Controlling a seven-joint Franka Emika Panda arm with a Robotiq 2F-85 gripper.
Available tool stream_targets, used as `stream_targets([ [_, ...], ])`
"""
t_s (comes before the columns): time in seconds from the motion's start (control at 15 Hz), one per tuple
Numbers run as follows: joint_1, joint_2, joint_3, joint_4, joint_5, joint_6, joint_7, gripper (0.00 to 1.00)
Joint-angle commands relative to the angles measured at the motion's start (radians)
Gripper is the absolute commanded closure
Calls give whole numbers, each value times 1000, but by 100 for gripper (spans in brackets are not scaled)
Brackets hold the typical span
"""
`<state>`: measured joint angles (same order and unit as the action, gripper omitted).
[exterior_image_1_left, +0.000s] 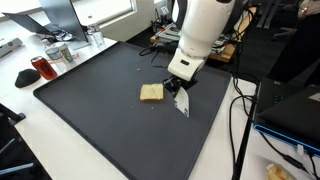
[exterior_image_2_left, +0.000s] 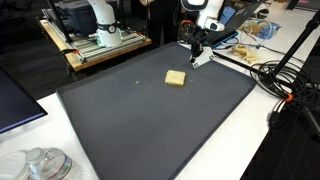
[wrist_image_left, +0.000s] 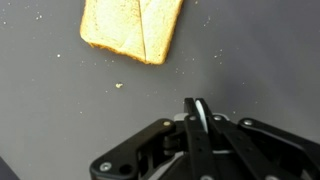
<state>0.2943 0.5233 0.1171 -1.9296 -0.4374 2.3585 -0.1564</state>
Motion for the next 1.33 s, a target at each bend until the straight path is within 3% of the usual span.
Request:
stream_targets([
  [0.0,46,17,-26,25,-64,-35,69,99],
  [0.2,65,24,-27,23,-83,-43,100,99],
  [0.53,51,-3,-21,-39,-74,48,129,99],
  [1.27,-172,-131,53,-284,187,349,-56,99],
])
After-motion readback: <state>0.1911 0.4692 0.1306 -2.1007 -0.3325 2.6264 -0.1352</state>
